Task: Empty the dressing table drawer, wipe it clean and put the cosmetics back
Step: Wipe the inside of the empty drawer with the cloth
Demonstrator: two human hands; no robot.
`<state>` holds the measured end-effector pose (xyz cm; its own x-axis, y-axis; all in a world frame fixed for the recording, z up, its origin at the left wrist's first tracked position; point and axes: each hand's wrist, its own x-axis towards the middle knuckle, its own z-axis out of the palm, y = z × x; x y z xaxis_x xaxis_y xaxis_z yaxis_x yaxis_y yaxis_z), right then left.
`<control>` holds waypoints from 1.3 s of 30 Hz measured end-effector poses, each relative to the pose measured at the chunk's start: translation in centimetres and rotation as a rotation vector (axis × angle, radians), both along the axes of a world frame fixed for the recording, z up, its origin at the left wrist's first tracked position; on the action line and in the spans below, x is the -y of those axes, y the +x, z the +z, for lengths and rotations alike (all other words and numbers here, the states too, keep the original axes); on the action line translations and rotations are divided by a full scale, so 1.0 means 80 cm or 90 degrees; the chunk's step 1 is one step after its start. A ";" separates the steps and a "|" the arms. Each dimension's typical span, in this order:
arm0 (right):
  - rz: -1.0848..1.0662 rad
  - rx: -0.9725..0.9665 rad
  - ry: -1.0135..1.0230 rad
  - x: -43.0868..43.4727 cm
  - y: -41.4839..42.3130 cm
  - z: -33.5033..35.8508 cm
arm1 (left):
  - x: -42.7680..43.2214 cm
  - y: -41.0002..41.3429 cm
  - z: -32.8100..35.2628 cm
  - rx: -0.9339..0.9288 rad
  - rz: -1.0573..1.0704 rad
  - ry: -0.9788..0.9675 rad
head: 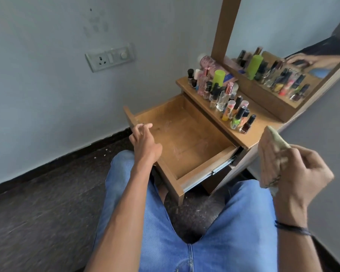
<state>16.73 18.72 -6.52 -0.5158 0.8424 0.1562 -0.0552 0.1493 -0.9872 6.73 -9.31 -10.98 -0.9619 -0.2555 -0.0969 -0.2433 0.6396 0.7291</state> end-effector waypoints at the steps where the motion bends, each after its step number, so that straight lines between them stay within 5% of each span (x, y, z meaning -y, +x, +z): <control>1: 0.029 -0.019 -0.040 0.012 0.005 -0.002 | 0.003 -0.002 -0.001 0.009 -0.001 0.007; 8: 0.268 0.033 -0.227 0.079 -0.025 -0.026 | 0.045 -0.048 -0.001 -0.007 0.125 0.083; 23: 0.434 0.240 -0.354 0.125 -0.174 -0.085 | 0.065 -0.180 -0.048 -0.177 0.266 0.118; 26: 0.458 0.271 -0.210 0.131 -0.200 -0.094 | 0.067 -0.185 -0.052 -0.187 0.268 0.127; 33: 0.385 0.278 0.530 0.153 -0.274 -0.118 | 0.062 -0.181 -0.059 -0.207 0.239 0.018; 39: 0.468 0.387 0.651 0.171 -0.308 -0.156 | 0.061 -0.179 -0.061 -0.201 0.222 -0.036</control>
<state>-7.93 5.01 -19.03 -0.9921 0.0032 0.1257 -0.0423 0.9329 -0.3575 -7.56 -14.21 -15.88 -0.7980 -0.5649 0.2100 -0.2225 0.5999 0.7685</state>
